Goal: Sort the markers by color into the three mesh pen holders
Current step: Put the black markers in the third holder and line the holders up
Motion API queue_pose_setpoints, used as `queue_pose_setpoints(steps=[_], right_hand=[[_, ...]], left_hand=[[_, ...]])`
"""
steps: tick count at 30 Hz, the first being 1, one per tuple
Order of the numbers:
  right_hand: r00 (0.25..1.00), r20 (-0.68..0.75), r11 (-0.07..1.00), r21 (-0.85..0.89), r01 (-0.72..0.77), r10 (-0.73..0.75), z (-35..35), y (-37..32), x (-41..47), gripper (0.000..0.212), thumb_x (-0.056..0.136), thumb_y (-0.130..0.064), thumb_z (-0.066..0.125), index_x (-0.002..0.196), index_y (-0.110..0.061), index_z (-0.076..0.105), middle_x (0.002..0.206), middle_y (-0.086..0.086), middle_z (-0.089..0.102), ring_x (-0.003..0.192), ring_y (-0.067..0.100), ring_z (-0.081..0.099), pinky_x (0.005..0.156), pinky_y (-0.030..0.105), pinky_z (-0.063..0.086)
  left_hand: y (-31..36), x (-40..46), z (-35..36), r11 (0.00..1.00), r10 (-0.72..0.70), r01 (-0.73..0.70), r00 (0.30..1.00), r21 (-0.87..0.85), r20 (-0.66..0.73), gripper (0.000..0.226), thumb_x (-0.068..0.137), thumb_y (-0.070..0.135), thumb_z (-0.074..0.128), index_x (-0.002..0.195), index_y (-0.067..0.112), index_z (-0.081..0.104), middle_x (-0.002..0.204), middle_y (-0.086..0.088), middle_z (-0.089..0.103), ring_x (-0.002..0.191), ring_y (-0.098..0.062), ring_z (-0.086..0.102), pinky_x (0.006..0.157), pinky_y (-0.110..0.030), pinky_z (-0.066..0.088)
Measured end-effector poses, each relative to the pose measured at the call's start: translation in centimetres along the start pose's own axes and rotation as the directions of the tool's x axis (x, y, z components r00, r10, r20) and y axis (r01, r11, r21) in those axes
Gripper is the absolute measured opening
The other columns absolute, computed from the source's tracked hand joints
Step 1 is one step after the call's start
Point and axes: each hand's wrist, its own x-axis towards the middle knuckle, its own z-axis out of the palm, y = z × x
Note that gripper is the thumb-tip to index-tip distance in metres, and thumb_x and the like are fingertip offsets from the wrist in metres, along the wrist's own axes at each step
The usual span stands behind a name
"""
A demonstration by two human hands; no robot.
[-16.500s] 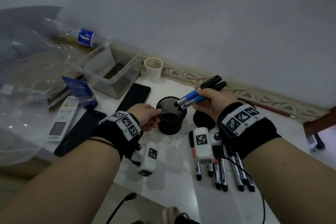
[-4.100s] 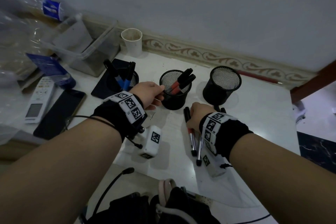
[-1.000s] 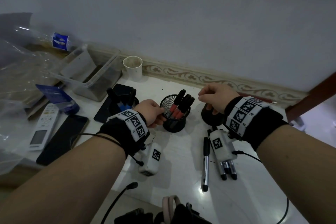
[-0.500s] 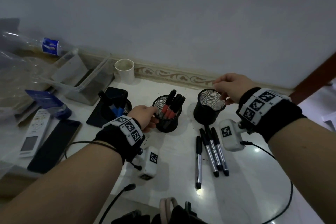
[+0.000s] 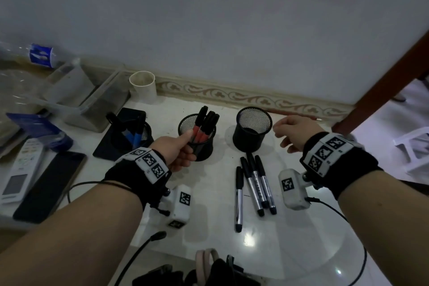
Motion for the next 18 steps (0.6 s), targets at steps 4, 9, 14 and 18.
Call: queue_pose_setpoints(steps=[4, 9, 14, 18], right_hand=[[0.997, 0.039, 0.997, -0.057, -0.06, 0.063, 0.8, 1.8, -0.4, 0.008, 0.087, -0.015, 0.06, 0.078, -0.016, 0.06, 0.075, 0.004, 0.063, 0.057, 0.017, 0.057, 0.05, 0.025, 0.046], [0.985, 0.093, 0.983, -0.133, -0.13, 0.143, 2.5, 3.9, -0.8, 0.003, 0.086, -0.014, 0.06, 0.084, -0.014, 0.061, 0.075, 0.003, 0.062, 0.06, 0.017, 0.058, 0.053, 0.026, 0.049], [0.976, 0.106, 0.944, -0.294, -0.152, 0.19, 4.2, 5.0, -0.8, 0.011, 0.084, -0.018, 0.063, 0.093, -0.013, 0.06, 0.074, 0.003, 0.061, 0.07, 0.022, 0.062, 0.062, 0.033, 0.055], [0.976, 0.118, 0.868, -0.486, -0.102, 0.18, 5.4, 5.7, -0.4, 0.033, 0.078, -0.037, 0.07, 0.096, -0.014, 0.056, 0.088, 0.006, 0.061, 0.083, 0.026, 0.062, 0.08, 0.036, 0.055]], left_hand=[[-0.5, -0.2, 1.5, 0.998, -0.014, 0.01, 0.998, 0.059, 0.066, 0.044, 0.086, 0.051, 0.055, 0.065, 0.012, 0.056, 0.049, 0.001, 0.068, 0.036, -0.007, 0.057, 0.05, -0.02, 0.039], [-1.1, 0.0, 3.1, 0.995, 0.017, -0.03, 0.991, 0.1, 0.13, 0.022, 0.089, 0.03, 0.06, 0.073, 0.015, 0.057, 0.048, 0.007, 0.066, 0.037, -0.002, 0.056, 0.049, -0.019, 0.038], [-1.3, 0.3, 4.2, 0.997, -0.016, 0.004, 0.99, 0.083, 0.142, 0.024, 0.094, 0.027, 0.05, 0.074, 0.015, 0.056, 0.042, 0.008, 0.063, 0.033, -0.002, 0.054, 0.041, -0.014, 0.035], [-1.4, 0.6, 4.8, 0.997, -0.027, 0.017, 0.991, 0.078, 0.133, 0.024, 0.094, 0.028, 0.05, 0.074, 0.015, 0.054, 0.04, 0.007, 0.061, 0.032, -0.003, 0.054, 0.039, -0.013, 0.036]])
